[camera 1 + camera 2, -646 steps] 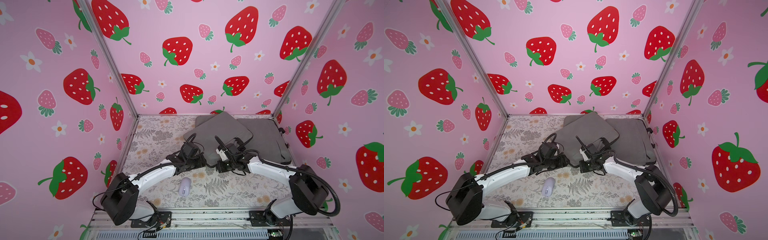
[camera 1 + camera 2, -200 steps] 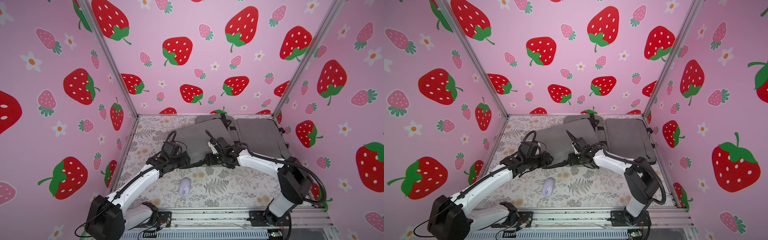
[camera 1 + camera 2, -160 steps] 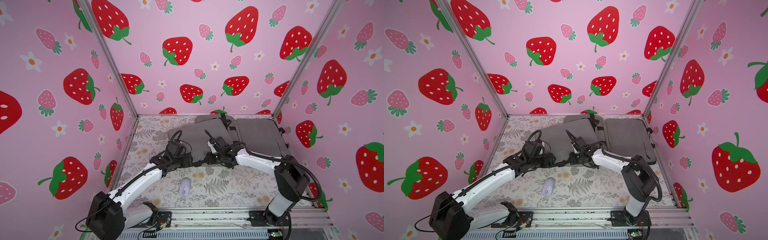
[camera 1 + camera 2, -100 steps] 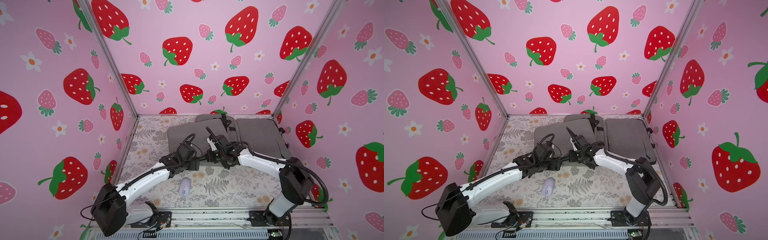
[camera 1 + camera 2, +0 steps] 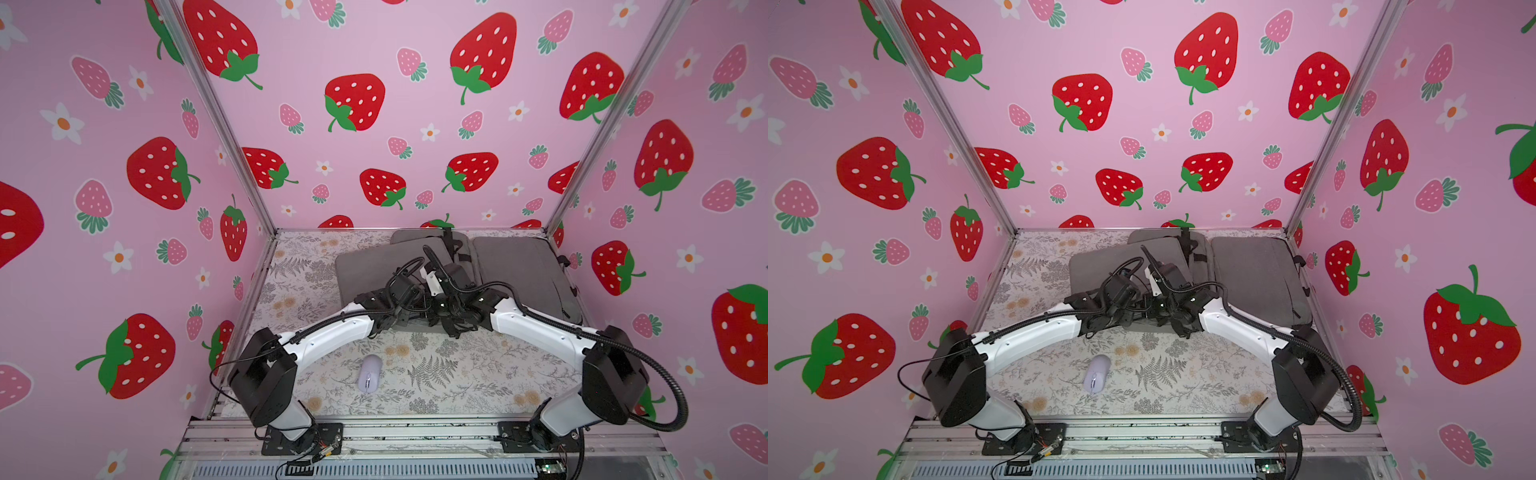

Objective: Put the mouse into the laptop bag
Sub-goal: Open the zippered laptop bag at the center of the board.

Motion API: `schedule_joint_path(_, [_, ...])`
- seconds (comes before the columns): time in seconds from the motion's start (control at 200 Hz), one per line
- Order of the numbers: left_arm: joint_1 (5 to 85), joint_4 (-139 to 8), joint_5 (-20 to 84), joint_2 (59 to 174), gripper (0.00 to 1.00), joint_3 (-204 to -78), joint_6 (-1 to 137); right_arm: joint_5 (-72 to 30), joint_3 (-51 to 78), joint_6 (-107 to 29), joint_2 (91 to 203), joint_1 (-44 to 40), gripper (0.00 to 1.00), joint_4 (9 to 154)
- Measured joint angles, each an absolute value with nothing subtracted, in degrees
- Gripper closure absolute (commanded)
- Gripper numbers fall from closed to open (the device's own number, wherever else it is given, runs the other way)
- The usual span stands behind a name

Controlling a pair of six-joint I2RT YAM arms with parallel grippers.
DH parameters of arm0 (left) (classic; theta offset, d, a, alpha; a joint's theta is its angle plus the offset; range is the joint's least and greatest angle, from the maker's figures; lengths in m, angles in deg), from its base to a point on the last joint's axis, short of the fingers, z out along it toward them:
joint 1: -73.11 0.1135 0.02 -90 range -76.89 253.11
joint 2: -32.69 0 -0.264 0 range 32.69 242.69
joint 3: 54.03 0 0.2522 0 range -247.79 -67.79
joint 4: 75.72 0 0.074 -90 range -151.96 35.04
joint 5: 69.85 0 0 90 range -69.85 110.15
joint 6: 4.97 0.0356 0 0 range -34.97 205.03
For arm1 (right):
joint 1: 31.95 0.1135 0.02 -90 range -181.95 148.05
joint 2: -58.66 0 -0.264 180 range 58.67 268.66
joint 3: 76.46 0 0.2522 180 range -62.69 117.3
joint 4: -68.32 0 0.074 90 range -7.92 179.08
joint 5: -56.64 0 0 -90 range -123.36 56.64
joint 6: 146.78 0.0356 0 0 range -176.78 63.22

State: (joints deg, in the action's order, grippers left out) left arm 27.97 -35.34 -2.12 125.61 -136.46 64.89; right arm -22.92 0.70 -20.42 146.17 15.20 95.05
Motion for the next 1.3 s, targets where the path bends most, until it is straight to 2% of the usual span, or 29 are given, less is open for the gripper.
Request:
schedule_joint_path(0.185, [27.51, -33.36, -3.62, 128.41, 1.00, -139.87, 66.42, -23.32, -1.05, -20.64, 142.15, 13.13, 1.00, 95.05])
schedule_joint_path(0.3, [28.30, -32.11, -2.38, 128.17, 1.00, -141.16, 66.14, -25.28, -3.04, -21.62, 139.46, 13.34, 0.89, 96.36])
schedule_joint_path(0.415, [31.71, -32.09, 3.02, 126.44, 1.00, -141.29, 64.52, -29.41, -6.01, -23.18, 135.66, 15.42, 0.69, 98.96])
schedule_joint_path(0.63, [40.34, -33.42, 11.11, 117.11, 1.00, -138.01, 59.84, -36.21, -11.28, -25.43, 132.40, 18.55, 0.63, 102.77])
schedule_joint_path(0.795, [43.90, -31.76, 12.16, 110.62, 1.00, -136.39, 57.13, -38.51, -7.45, -29.78, 141.38, 17.43, 0.63, 102.68])
schedule_joint_path(1.121, [46.94, -22.12, 9.86, 101.96, 1.00, -134.69, 54.05, -30.77, 20.96, -38.63, 169.38, 13.87, 0.64, 101.35])
schedule_joint_path(1.296, [52.56, -20.22, 12.53, 100.26, 1.00, -133.13, 53.46, -25.76, 27.24, -40.27, 174.65, 13.98, 0.64, 99.18])
